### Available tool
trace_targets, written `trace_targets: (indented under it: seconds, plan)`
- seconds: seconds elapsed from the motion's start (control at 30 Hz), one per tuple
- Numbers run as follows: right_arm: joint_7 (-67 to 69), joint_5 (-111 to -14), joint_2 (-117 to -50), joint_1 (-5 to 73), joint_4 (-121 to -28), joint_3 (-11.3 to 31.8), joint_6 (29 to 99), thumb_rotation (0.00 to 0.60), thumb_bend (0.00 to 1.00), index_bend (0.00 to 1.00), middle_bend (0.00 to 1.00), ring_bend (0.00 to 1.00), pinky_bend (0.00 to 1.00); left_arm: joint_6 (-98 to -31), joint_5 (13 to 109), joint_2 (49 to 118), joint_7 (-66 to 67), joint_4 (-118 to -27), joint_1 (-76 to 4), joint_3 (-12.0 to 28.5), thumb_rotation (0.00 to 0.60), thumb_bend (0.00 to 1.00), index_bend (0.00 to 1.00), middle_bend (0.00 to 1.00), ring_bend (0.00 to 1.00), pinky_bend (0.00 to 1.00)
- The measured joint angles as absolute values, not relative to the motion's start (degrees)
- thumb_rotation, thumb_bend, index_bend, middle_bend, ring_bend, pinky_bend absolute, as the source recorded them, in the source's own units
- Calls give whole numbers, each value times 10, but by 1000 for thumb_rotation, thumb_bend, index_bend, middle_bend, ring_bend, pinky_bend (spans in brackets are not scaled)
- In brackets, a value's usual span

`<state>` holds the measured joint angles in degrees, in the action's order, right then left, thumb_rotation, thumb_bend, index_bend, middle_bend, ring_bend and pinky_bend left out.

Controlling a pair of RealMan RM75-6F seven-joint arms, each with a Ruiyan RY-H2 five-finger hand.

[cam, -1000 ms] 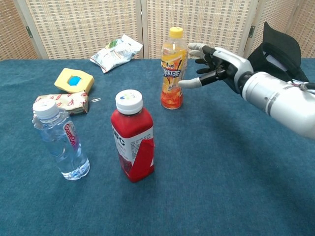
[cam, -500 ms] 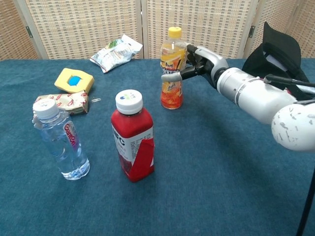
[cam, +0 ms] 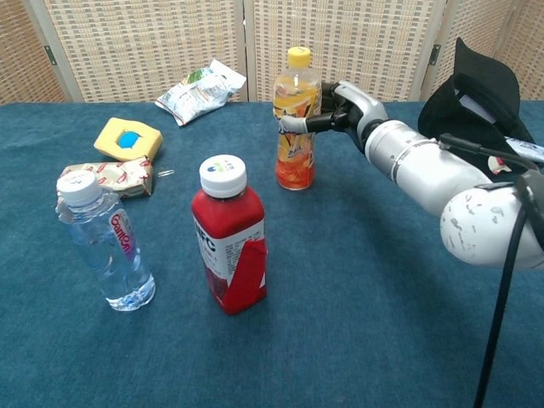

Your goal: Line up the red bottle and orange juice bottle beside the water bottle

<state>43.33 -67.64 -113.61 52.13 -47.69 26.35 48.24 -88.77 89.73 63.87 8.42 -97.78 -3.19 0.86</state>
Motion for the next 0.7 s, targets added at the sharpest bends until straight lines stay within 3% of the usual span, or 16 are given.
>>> trace_targets:
  seconds: [0.27,0.47,0.7]
  plan:
    - [456,-709,-1088,487,-548,240,503,600,432,495,433,360,395,-883,901,642,82,-975,-36,10,600,241,0,0,0,0]
    - [471,-751,-1001,440,-670,201,526,600,432,494,432,360,395,-880,903,649,83,-974,-42,13,600,241,0,0,0,0]
    - [488,-826,-872,375,-820,123,559,600,429,495,432,360,396,-869,908,655,88,-975,-51,14,600,241,0,0,0,0]
